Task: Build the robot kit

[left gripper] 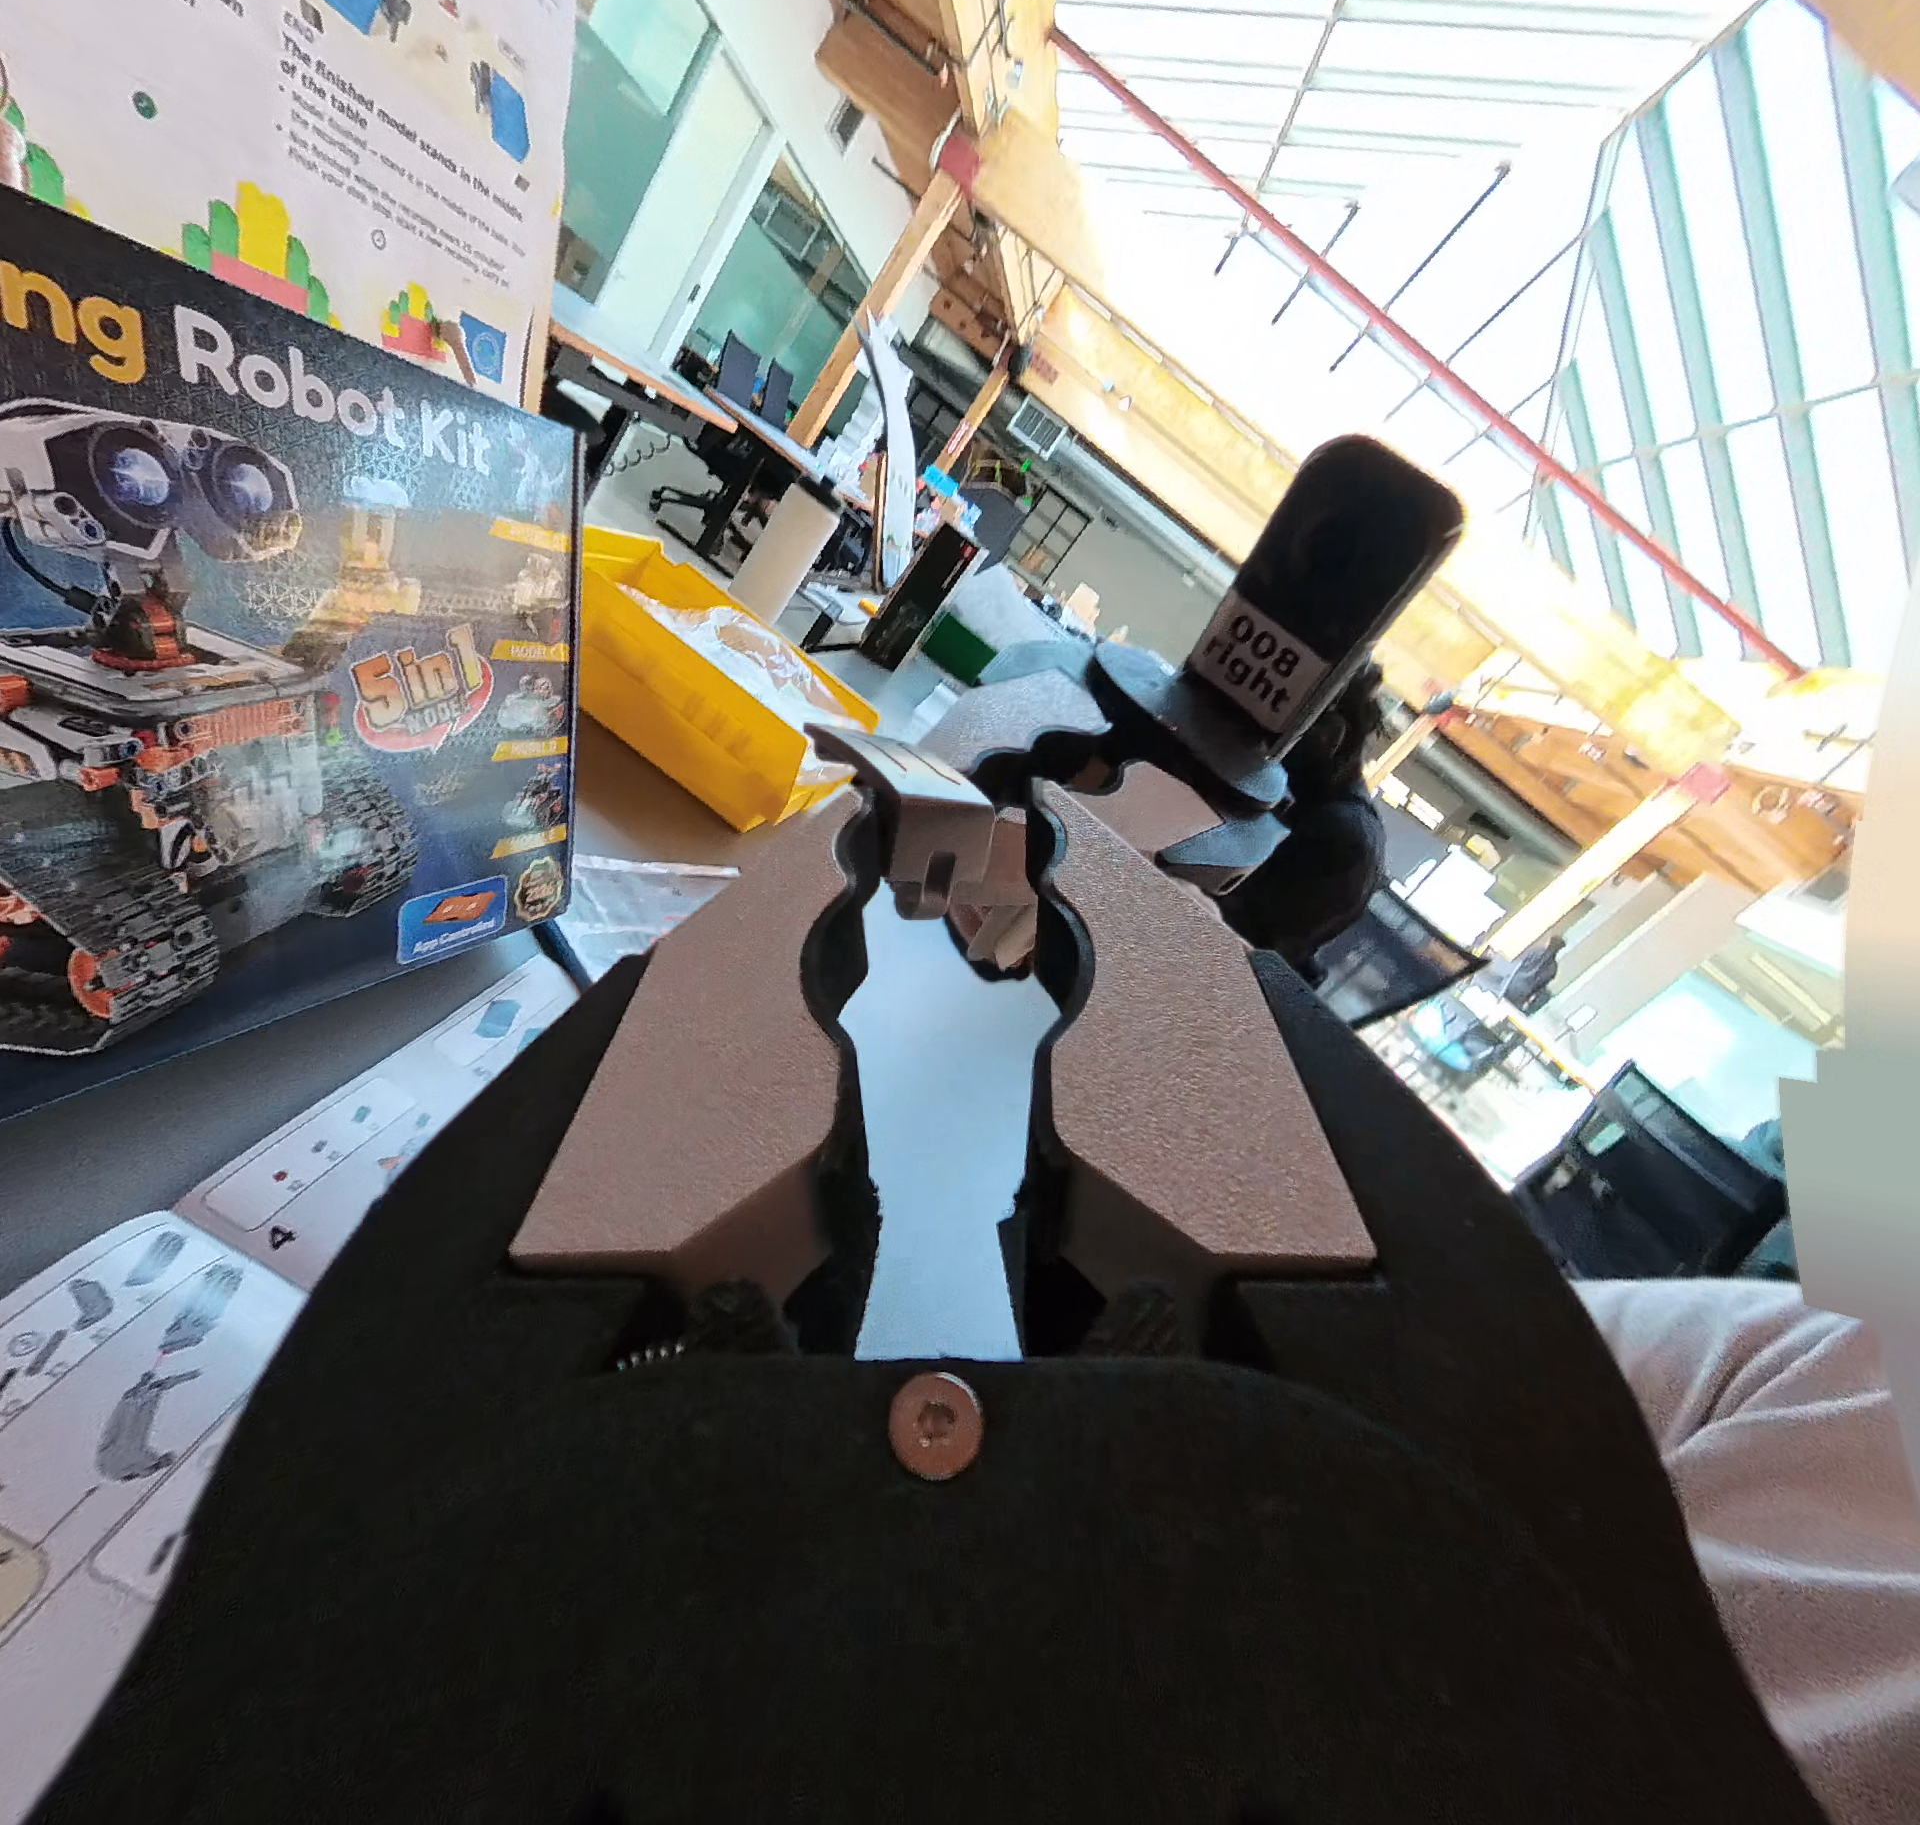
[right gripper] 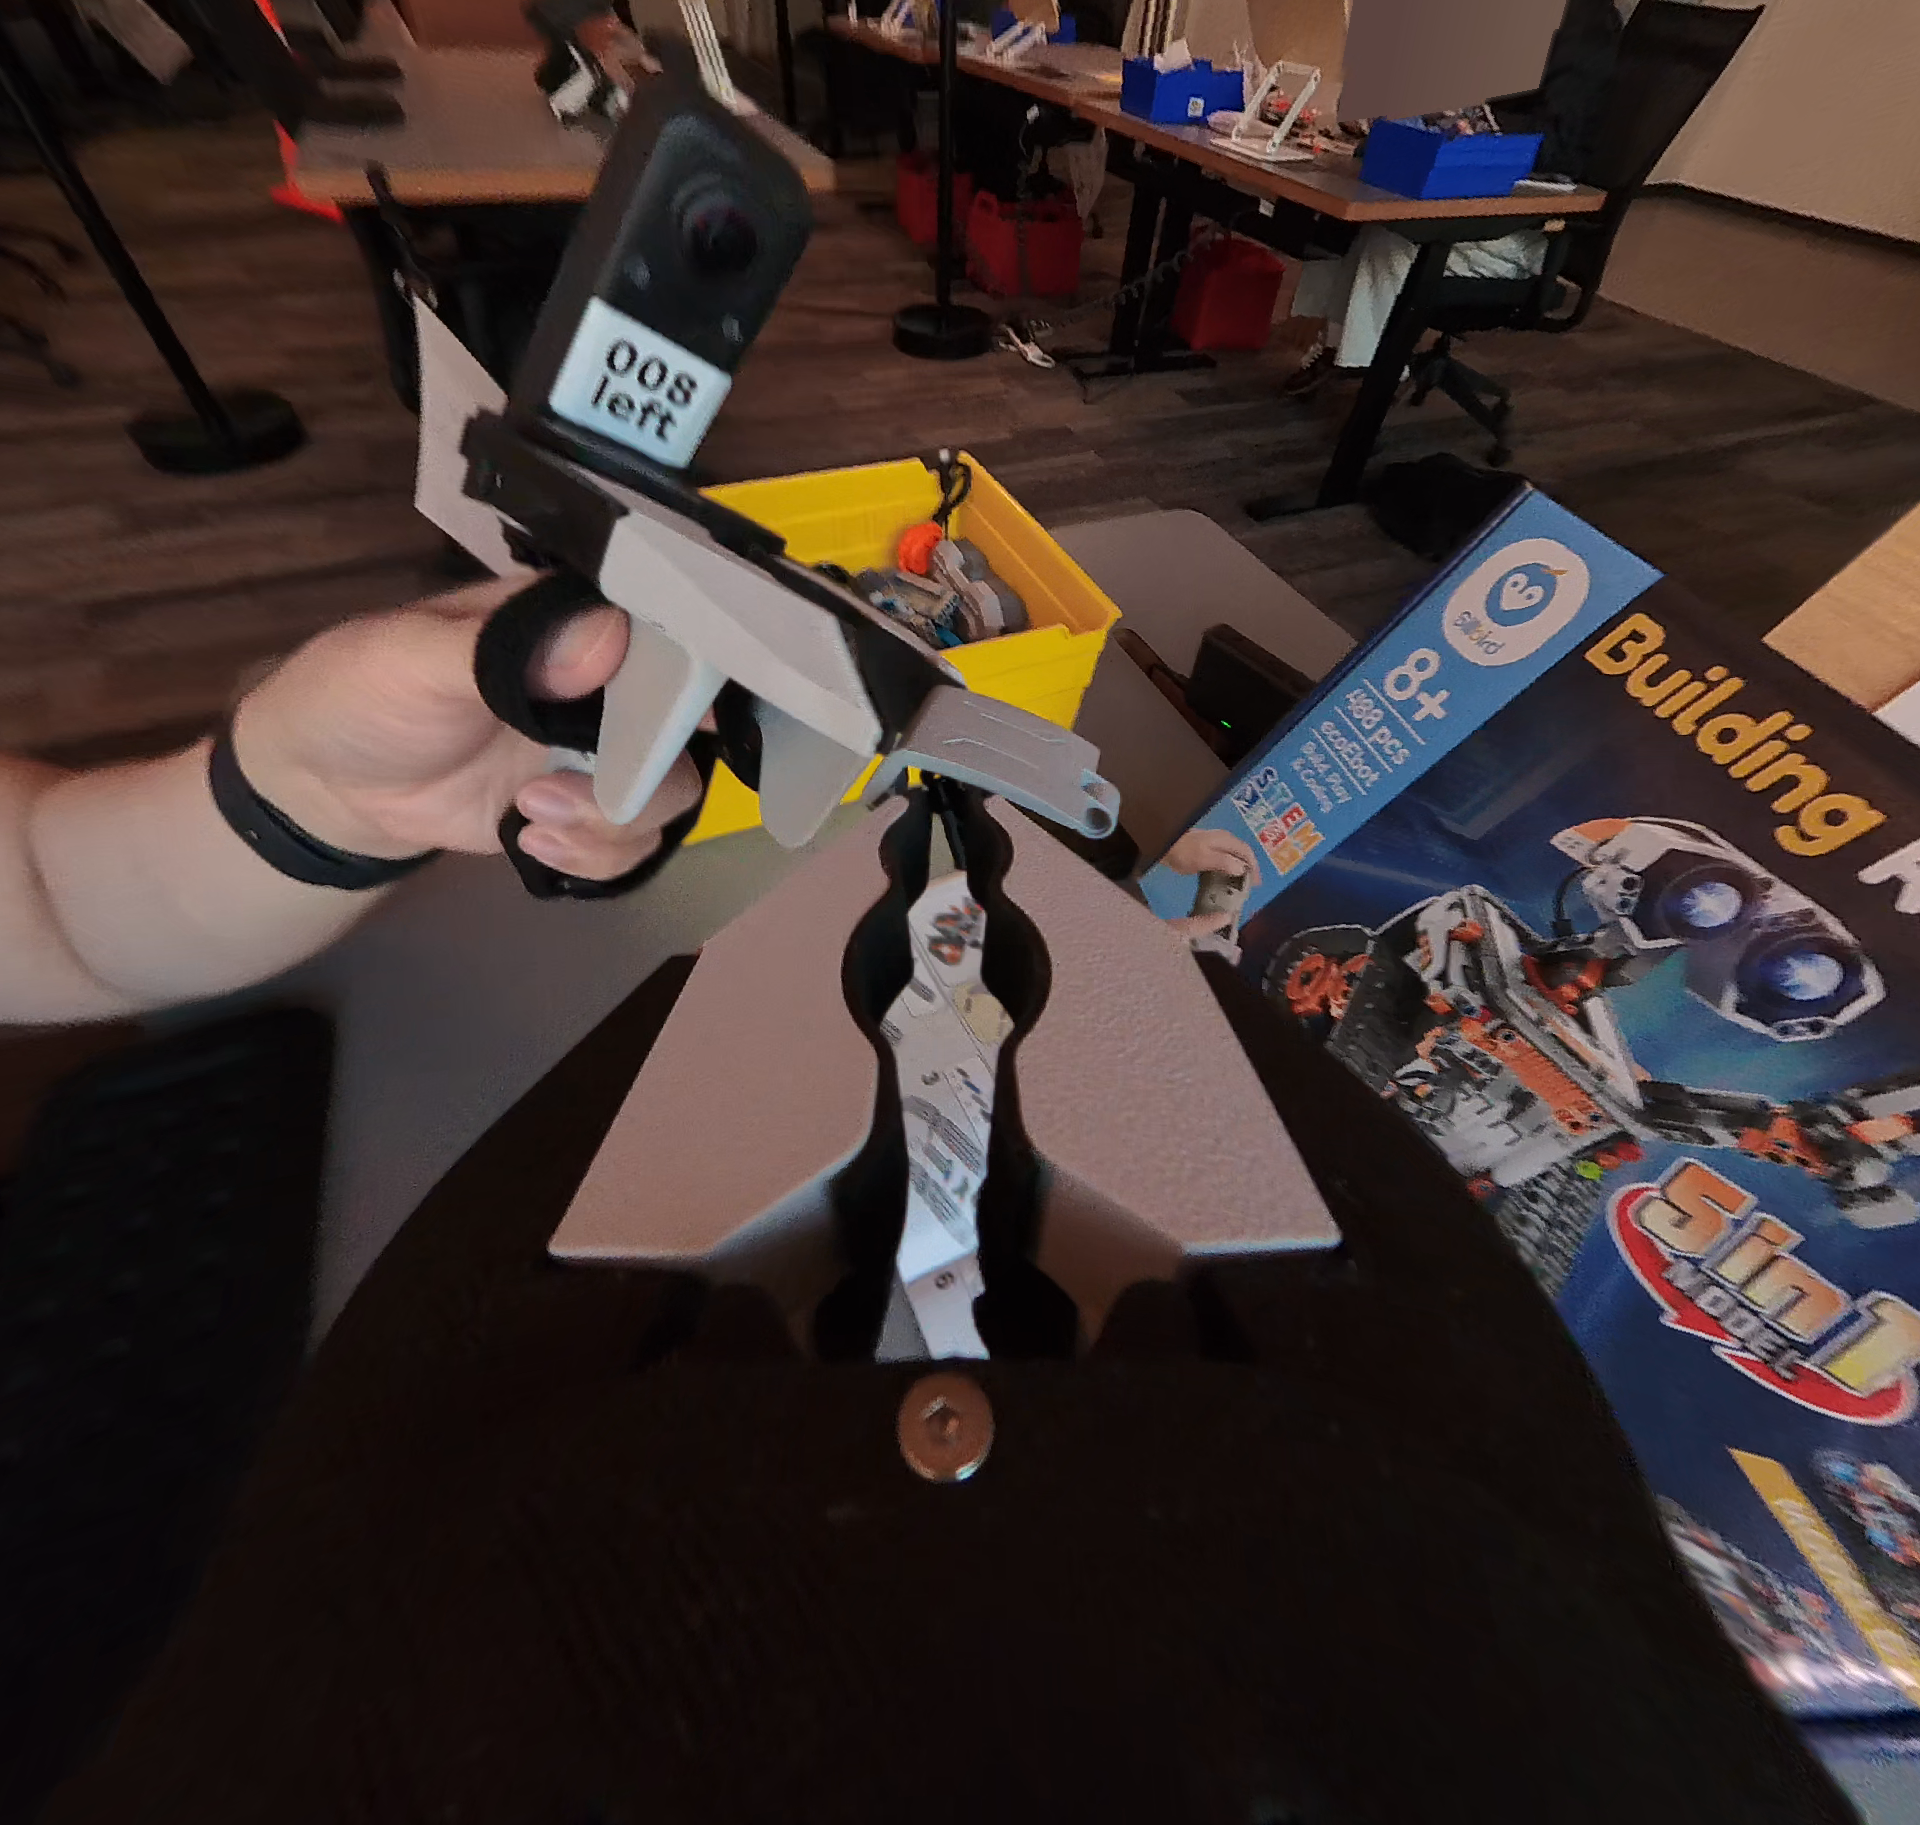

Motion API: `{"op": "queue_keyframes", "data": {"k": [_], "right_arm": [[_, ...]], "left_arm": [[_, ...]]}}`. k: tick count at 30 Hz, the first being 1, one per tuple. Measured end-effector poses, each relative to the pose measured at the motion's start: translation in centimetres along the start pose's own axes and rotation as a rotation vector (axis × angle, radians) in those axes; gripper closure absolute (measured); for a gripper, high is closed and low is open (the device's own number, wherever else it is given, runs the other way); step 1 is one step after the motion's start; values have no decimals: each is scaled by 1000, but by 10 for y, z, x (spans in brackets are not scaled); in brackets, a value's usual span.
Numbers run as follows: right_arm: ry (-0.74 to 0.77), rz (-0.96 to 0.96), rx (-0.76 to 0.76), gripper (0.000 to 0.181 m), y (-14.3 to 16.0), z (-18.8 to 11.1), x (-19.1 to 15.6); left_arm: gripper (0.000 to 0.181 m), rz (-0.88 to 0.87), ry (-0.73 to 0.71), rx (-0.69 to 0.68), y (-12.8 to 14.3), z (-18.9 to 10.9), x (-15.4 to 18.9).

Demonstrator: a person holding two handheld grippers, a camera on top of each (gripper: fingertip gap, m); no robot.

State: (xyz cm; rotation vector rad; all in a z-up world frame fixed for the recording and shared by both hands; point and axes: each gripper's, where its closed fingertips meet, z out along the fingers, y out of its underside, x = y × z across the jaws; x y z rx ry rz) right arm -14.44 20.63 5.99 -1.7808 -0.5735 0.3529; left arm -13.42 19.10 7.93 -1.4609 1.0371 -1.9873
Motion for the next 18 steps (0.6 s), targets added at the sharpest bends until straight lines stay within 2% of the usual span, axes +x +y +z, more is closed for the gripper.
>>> {"op": "queue_keyframes", "data": {"k": [11, 13, 18], "right_arm": [[176, -335, -222, 177, 18, 4, -1], [169, -342, -219, 177, 17, 4, -2], [133, -297, -148, 176, 8, 0, -4]], "left_arm": [[170, 148, -115, -172, 16, -3, -13], [178, 130, -88, -178, 17, -4, -12], [179, -59, 108, -71, 2, -8, 0]]}}
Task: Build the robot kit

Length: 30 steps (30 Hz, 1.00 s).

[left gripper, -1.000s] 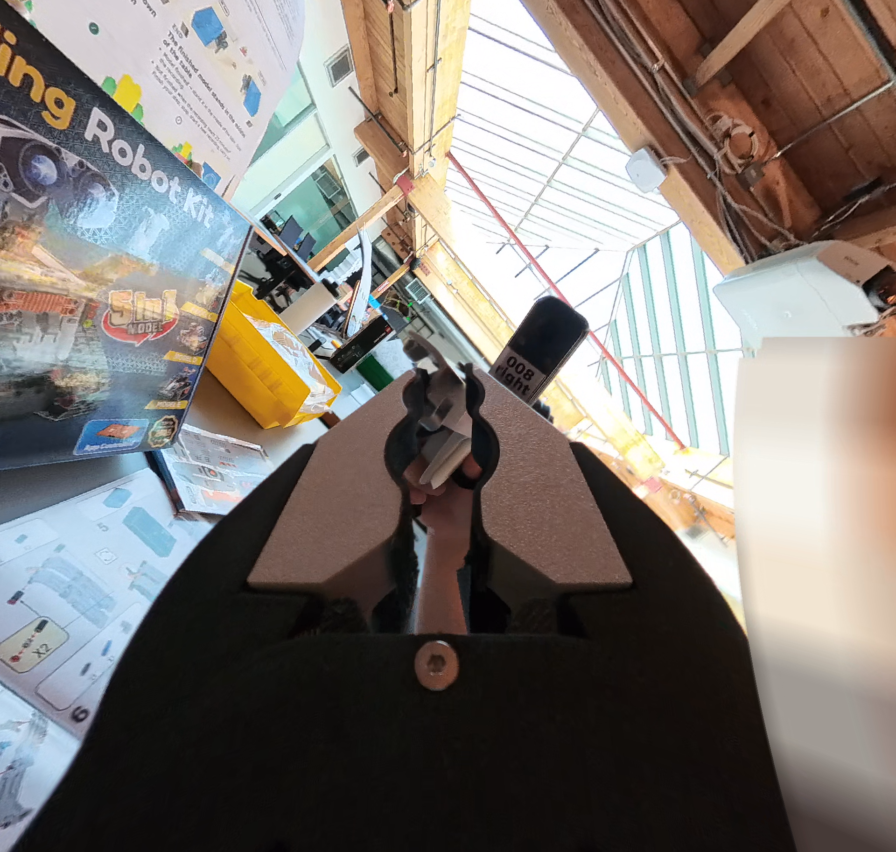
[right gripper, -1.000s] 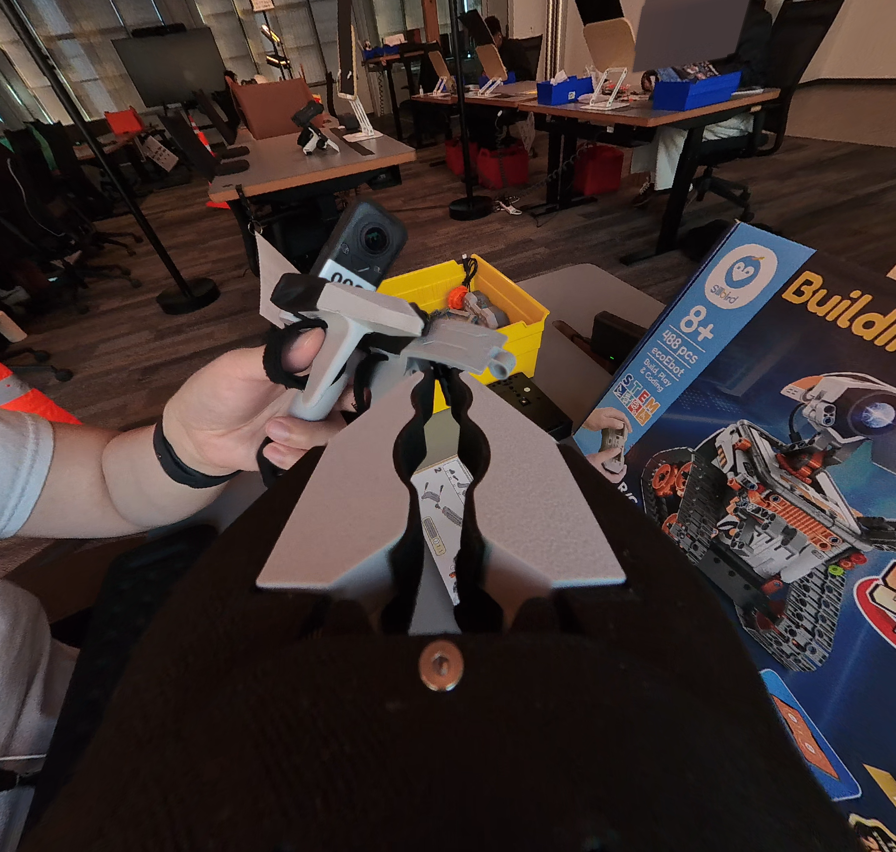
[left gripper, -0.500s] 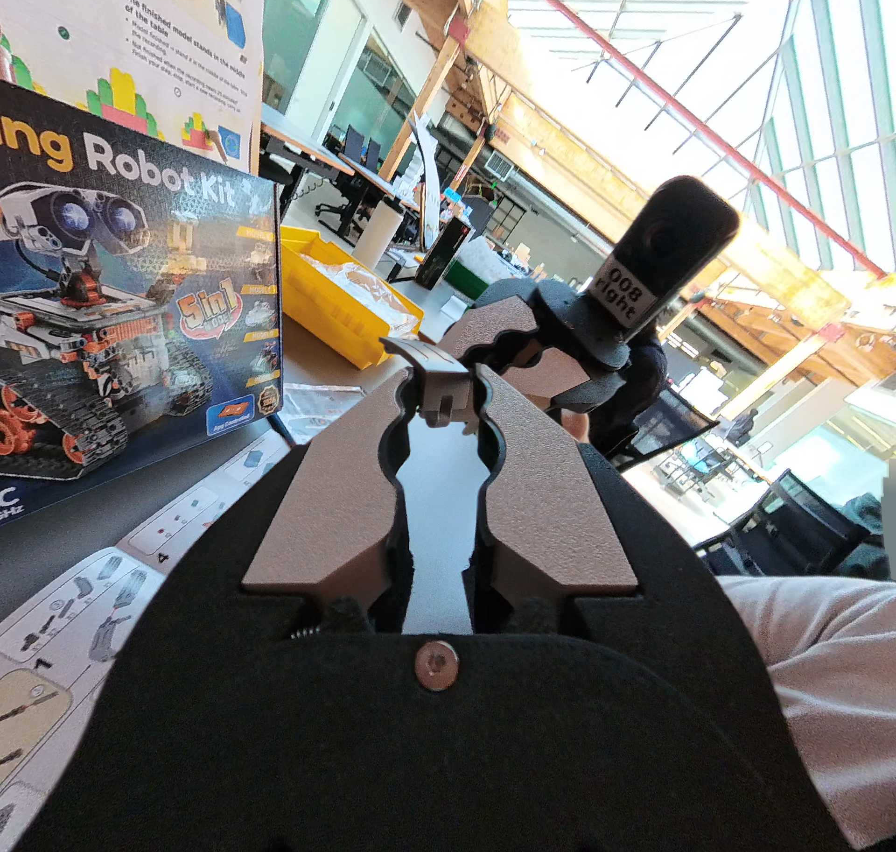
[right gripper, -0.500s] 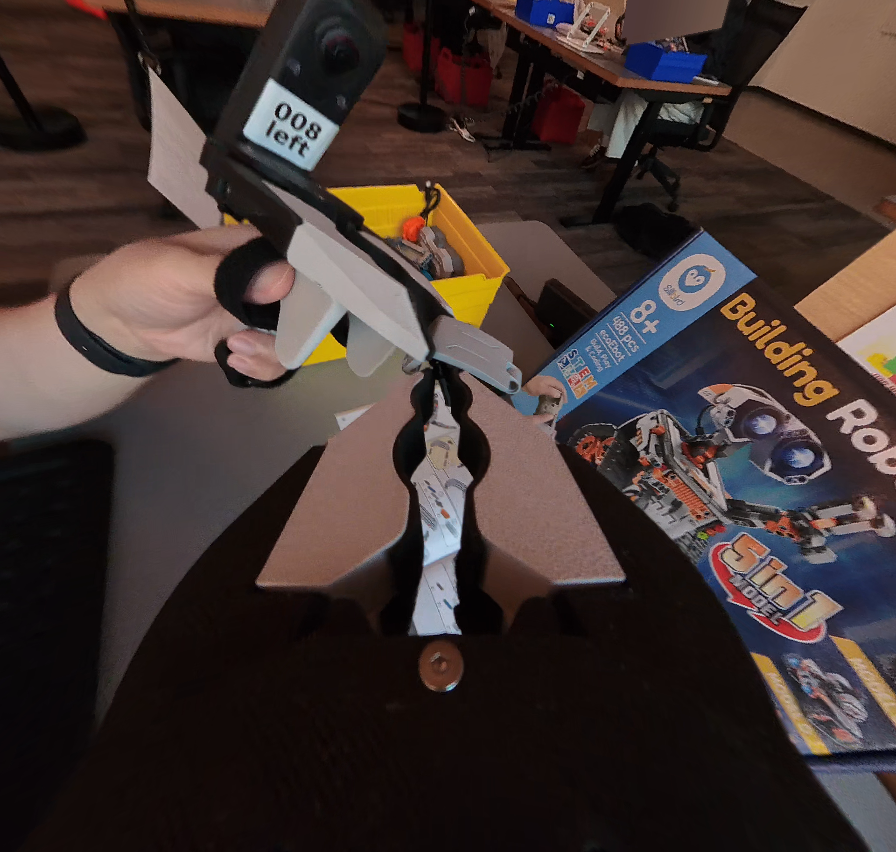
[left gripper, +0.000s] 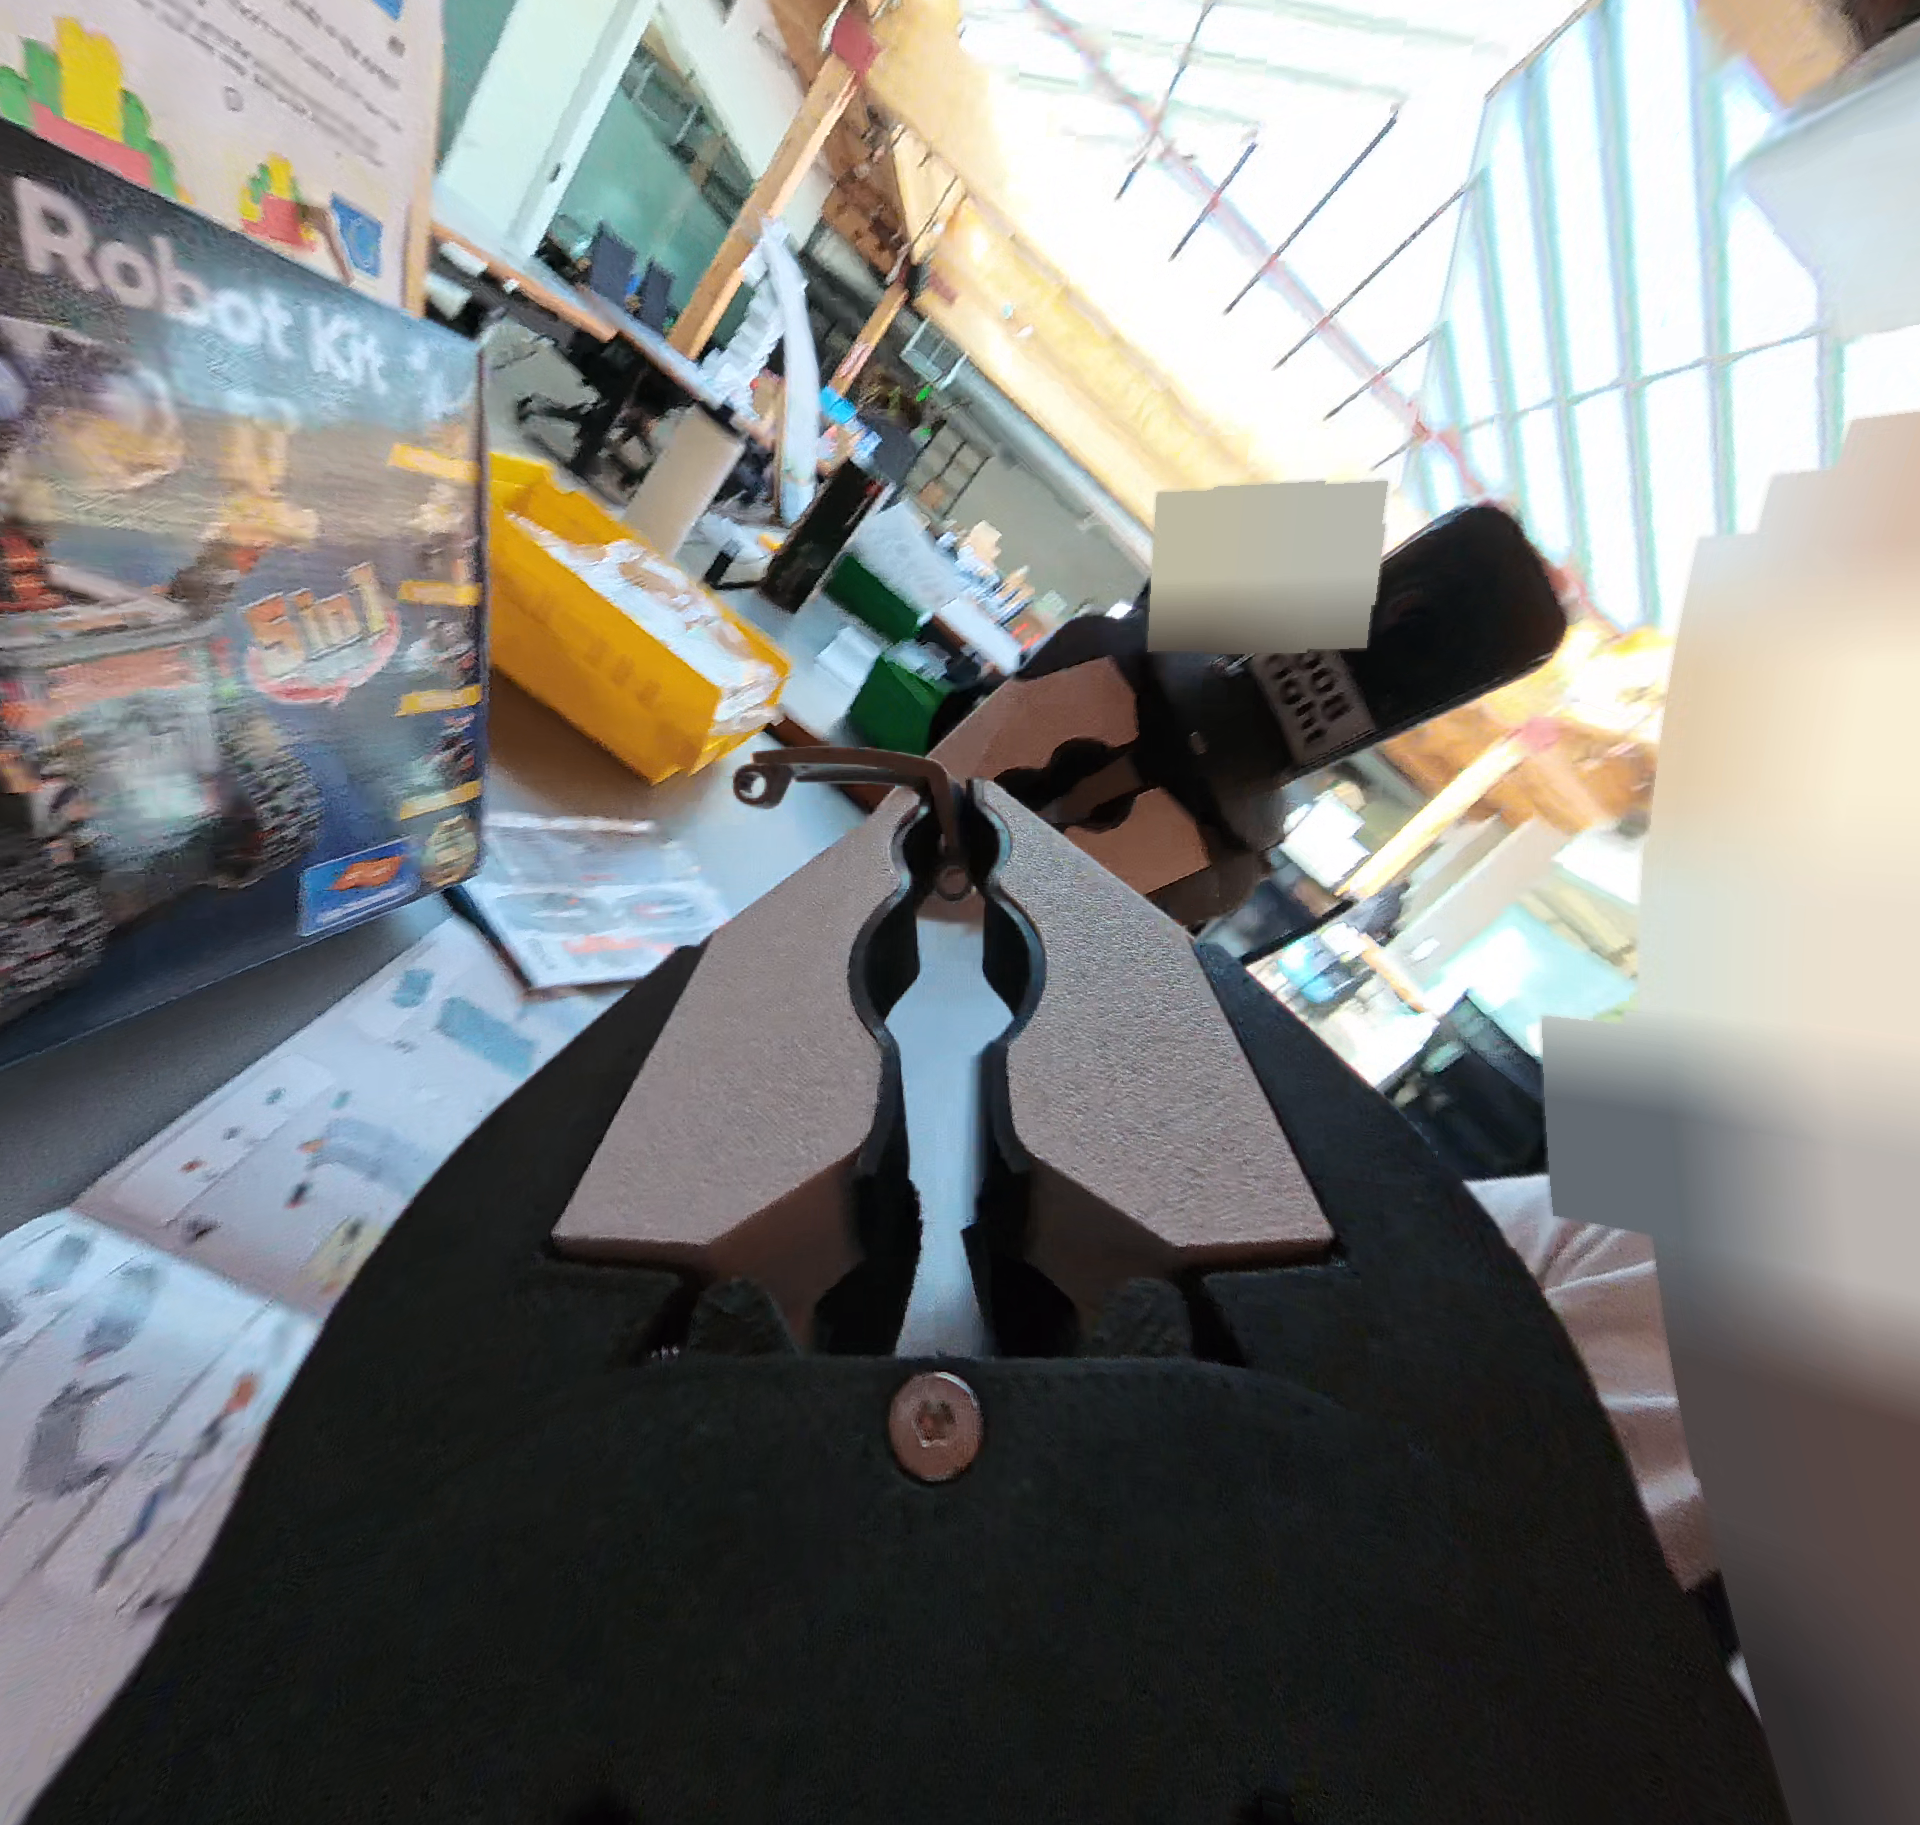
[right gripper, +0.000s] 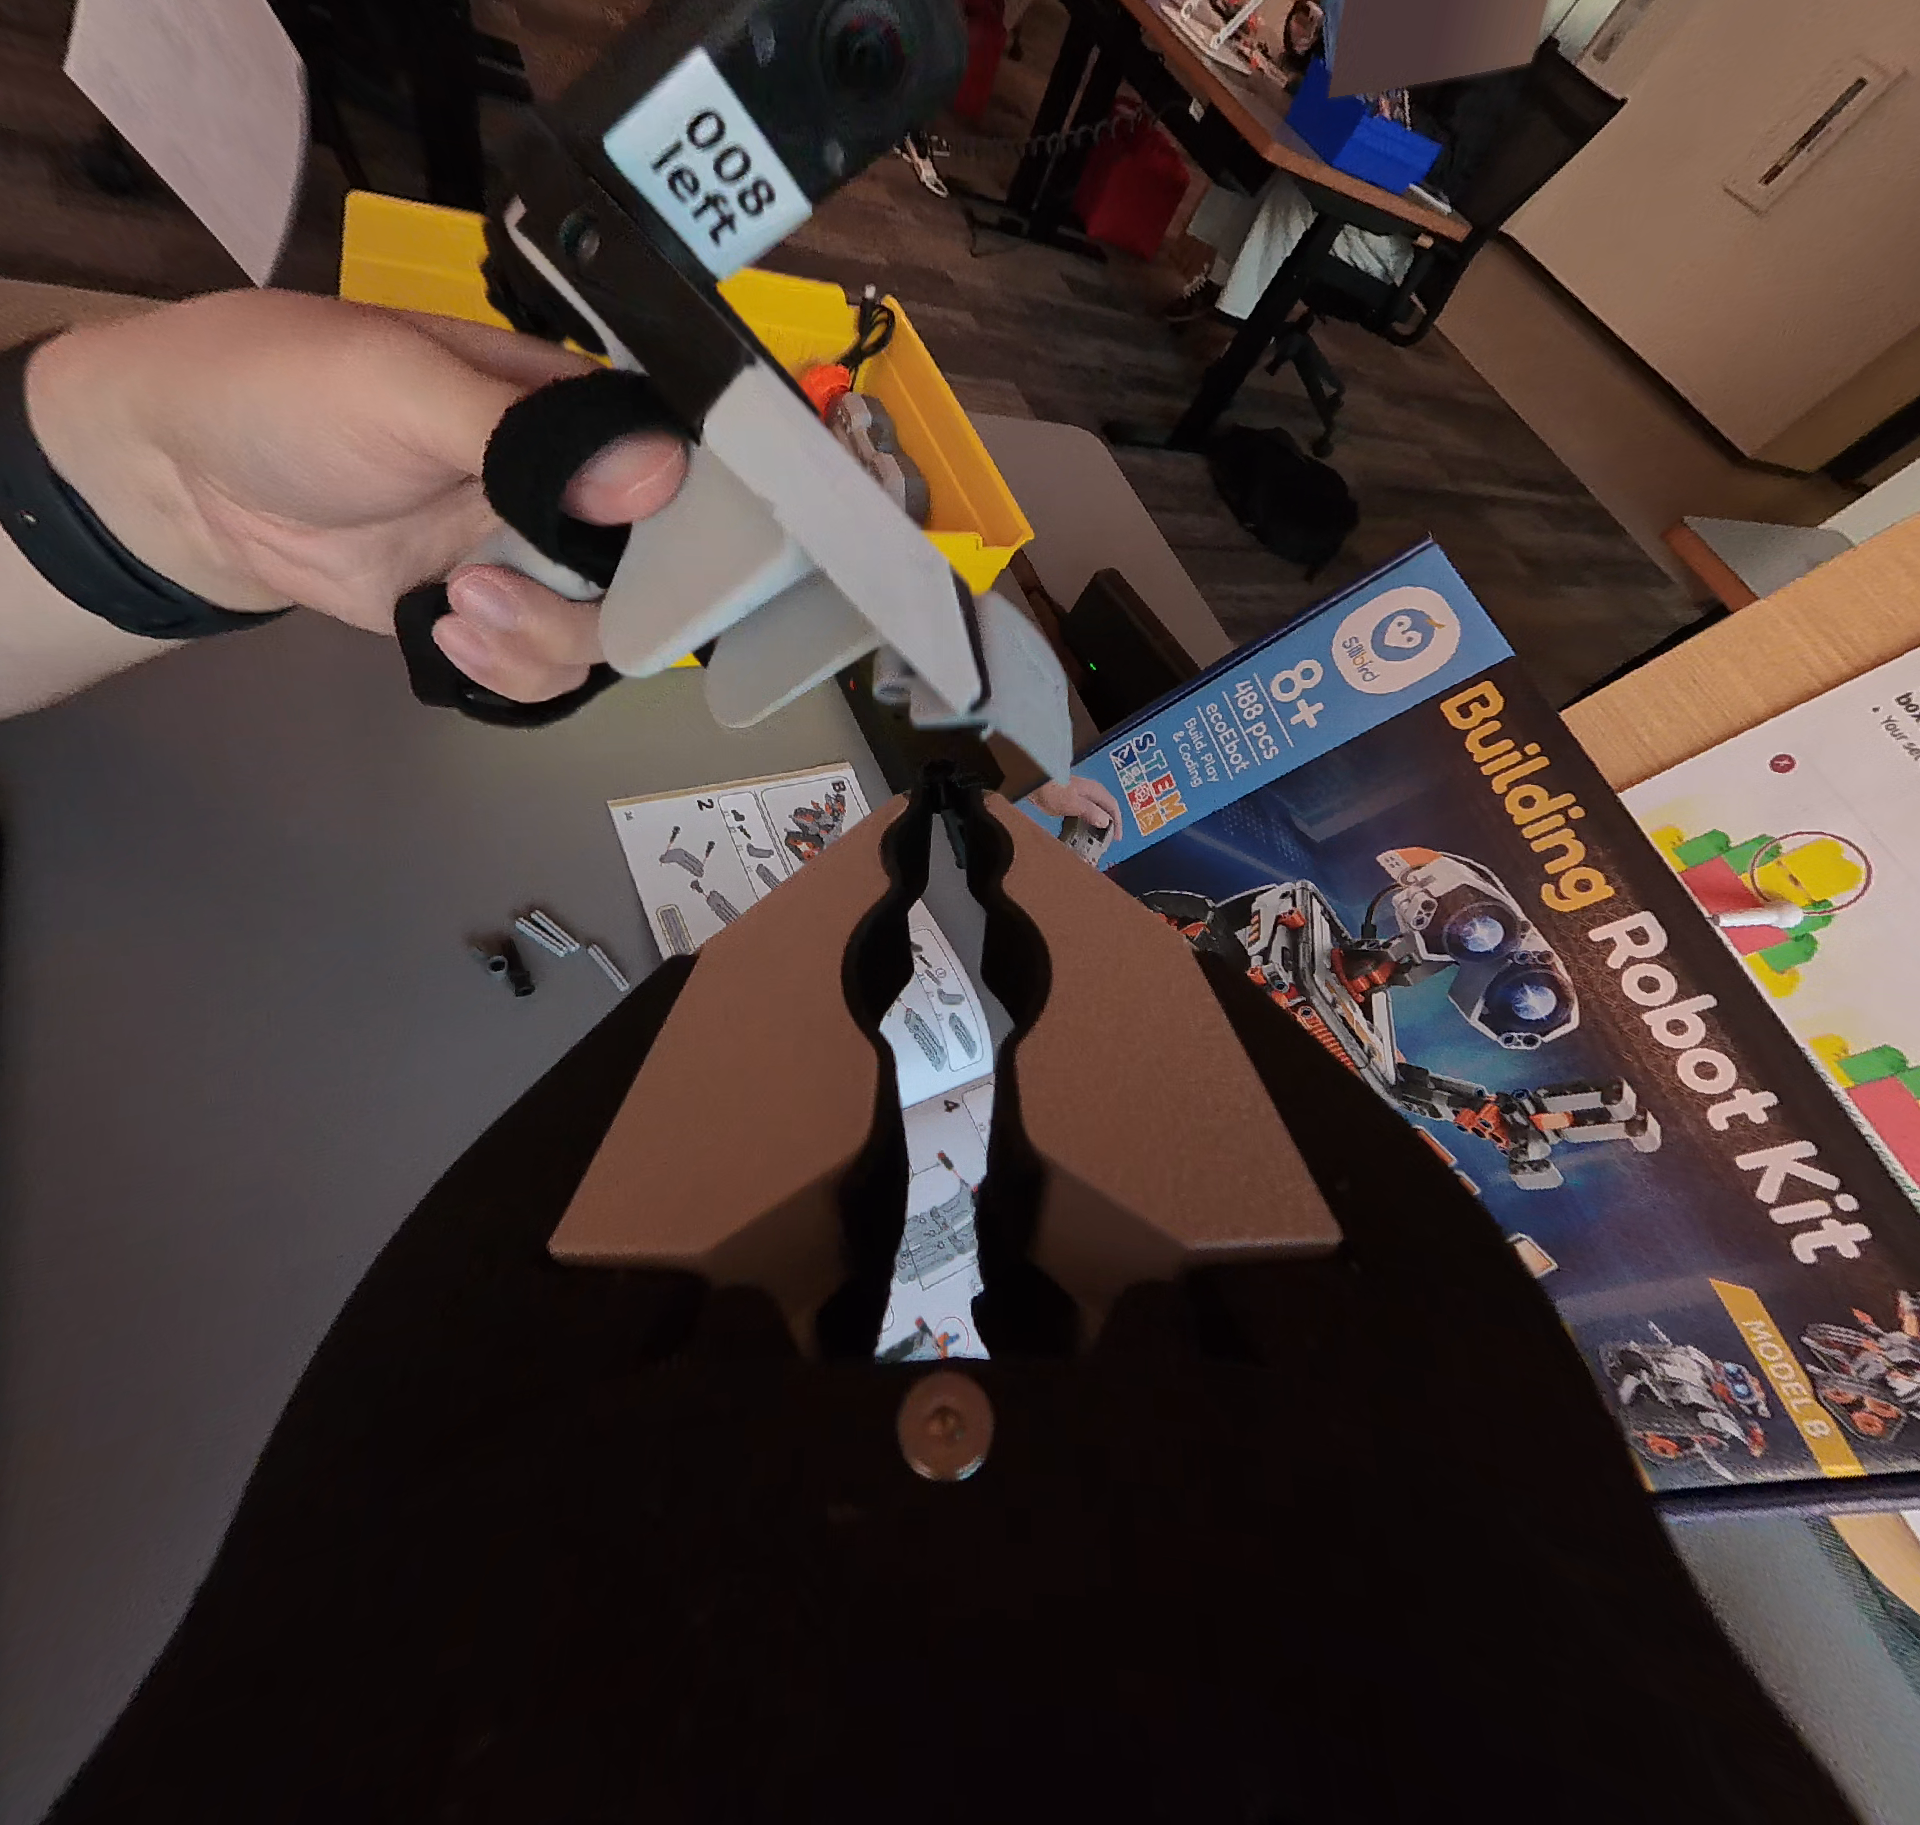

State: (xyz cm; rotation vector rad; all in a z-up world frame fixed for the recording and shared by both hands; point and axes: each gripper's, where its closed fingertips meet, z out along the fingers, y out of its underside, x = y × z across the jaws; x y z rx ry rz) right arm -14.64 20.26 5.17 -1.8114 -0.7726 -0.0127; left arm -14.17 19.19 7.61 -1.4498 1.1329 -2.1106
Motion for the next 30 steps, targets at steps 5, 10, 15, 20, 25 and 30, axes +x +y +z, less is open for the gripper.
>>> {"op": "queue_keyframes", "data": {"k": [5, 10, 15, 20, 25, 30], "right_arm": [[-42, 123, 269, 177, -34, -20, 7], [-249, 362, 854, 177, -92, -54, -4], [-285, 344, 959, 176, -101, -53, -22], [-210, 252, 953, 176, -105, -58, -26], [-132, 160, 942, 177, -107, -58, -32], [-109, 131, 942, 177, -109, -59, -36]], "left_arm": [[180, -227, 274, 279, -34, -16, 16], [178, -447, 572, 529, -56, -35, 38], [179, -555, 739, 566, -50, -31, 61], [179, -647, 825, 590, -44, -28, 71], [179, -688, 869, 608, -38, -26, 81], [179, -703, 888, 622, -37, -26, 86]]}}
